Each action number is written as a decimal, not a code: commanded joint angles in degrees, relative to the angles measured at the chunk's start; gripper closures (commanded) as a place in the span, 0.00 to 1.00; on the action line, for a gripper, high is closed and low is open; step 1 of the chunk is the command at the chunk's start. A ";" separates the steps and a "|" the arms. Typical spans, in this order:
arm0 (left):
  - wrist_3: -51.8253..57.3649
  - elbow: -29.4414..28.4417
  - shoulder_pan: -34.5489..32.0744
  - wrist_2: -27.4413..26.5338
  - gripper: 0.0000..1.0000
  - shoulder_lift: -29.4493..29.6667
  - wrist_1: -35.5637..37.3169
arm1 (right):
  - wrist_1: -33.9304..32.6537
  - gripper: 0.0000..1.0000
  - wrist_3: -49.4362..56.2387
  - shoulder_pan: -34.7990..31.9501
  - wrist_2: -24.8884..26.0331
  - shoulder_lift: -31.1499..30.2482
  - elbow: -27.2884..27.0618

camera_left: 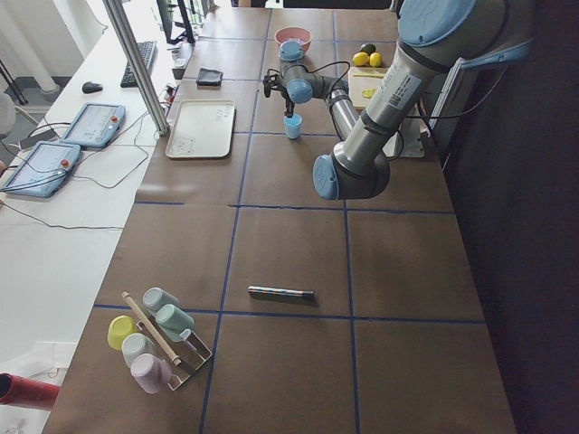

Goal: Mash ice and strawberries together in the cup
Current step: 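Carry the strawberry with the left gripper over the cup and release, then withdraw the left gripper from the cup toward the metal pestle, then grasp the metal pestle upright with the left gripper and lift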

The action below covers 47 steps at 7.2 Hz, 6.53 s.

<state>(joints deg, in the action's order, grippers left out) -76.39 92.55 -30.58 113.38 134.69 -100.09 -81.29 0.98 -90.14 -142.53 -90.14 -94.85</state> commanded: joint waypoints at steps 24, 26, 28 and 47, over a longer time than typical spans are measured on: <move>55.30 -9.27 -38.94 18.01 0.00 -44.34 -19.81 | 0.79 0.01 -0.02 -0.30 5.34 -4.34 -0.24; 50.92 -10.46 -38.85 17.67 0.00 -45.56 -23.03 | 0.79 0.01 -0.02 -0.30 5.34 -4.34 -0.24; 48.97 -11.94 -38.42 17.40 0.00 -45.75 -23.39 | 0.79 0.01 -0.02 -0.30 5.42 -4.25 -0.24; 49.58 8.14 -33.67 8.96 1.00 -42.35 -23.22 | 0.79 0.01 0.16 -0.30 5.86 -3.90 -1.38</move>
<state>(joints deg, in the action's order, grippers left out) -26.75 95.08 -64.41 124.18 89.99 -123.57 -80.51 1.25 -90.44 -136.74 -94.07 -95.50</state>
